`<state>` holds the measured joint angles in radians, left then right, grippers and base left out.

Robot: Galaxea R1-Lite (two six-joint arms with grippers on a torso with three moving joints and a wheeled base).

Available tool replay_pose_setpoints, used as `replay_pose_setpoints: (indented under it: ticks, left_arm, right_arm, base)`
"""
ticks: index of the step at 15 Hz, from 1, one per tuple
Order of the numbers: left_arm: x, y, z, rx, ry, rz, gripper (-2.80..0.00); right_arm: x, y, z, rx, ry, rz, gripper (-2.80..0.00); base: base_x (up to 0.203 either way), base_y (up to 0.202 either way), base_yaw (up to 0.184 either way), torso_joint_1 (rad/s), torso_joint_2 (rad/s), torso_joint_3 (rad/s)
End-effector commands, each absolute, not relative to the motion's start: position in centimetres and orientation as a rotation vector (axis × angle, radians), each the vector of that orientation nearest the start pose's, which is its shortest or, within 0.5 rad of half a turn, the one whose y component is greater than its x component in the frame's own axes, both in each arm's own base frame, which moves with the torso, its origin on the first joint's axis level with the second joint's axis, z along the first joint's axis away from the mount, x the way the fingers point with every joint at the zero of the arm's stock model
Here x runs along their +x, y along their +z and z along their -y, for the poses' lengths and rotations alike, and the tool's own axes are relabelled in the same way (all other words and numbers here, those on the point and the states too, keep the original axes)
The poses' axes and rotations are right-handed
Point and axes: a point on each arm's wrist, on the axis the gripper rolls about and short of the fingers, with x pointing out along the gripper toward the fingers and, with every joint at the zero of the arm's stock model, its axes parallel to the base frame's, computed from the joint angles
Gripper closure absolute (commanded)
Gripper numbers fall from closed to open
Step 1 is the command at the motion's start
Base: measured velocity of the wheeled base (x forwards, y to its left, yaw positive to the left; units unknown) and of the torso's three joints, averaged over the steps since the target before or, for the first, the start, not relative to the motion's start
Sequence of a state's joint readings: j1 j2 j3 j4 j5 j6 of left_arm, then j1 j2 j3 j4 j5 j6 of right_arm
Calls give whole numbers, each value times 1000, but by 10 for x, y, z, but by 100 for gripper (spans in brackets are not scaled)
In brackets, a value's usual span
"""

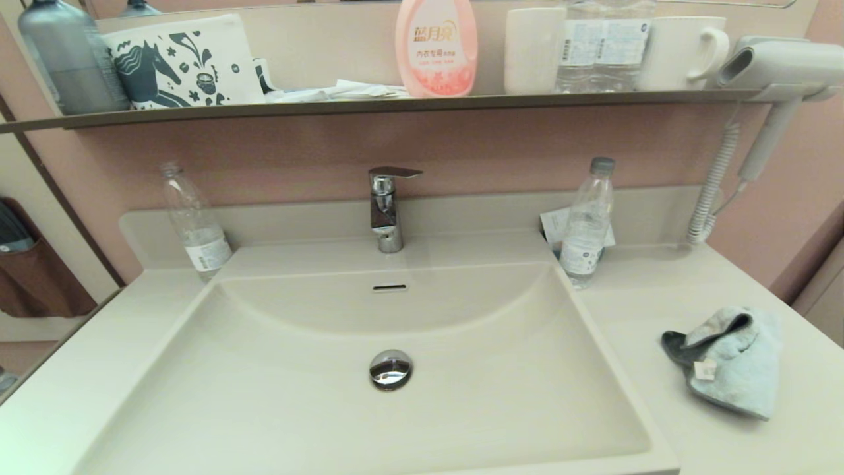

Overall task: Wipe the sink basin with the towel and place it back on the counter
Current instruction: Turn on the faucet

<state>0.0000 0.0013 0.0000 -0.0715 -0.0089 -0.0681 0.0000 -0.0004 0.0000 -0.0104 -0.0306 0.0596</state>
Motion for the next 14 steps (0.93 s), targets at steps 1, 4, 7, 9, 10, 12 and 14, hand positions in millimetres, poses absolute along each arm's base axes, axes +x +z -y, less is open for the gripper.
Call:
replay_pose_setpoints:
  ticks: [1, 4, 7, 9, 10, 12, 14]
  left_arm:
    - [-23, 83, 0, -69, -12, 70, 0]
    - [-23, 83, 0, -69, -12, 70, 0]
    - [-23, 83, 0, -69, -12, 70, 0]
    - [-23, 83, 0, -69, -12, 70, 0]
    - [-23, 83, 0, -69, -12, 70, 0]
    - [-23, 83, 0, -69, -12, 70, 0]
    - [-23, 83, 0, -69, -12, 70, 0]
  right_arm:
    - [-23, 77, 1, 60, -30, 12, 0]
    - [-23, 77, 1, 60, -30, 11, 0]
    - [-23, 77, 1, 60, -30, 12, 0]
    - [-23, 77, 1, 60, -30, 12, 0]
    - [-23, 77, 1, 60, -30, 12, 0]
    - [-23, 77, 1, 60, -30, 12, 0]
    - [-23, 77, 1, 60, -30, 12, 0]
  base:
    - [0, 0, 0, 0, 0, 0]
    - [0, 0, 0, 0, 0, 0]
    - [0, 0, 0, 0, 0, 0]
    - [0, 0, 0, 0, 0, 0]
    - [0, 0, 0, 0, 0, 0]
    - [0, 0, 0, 0, 0, 0]
    - [0, 0, 0, 0, 0, 0]
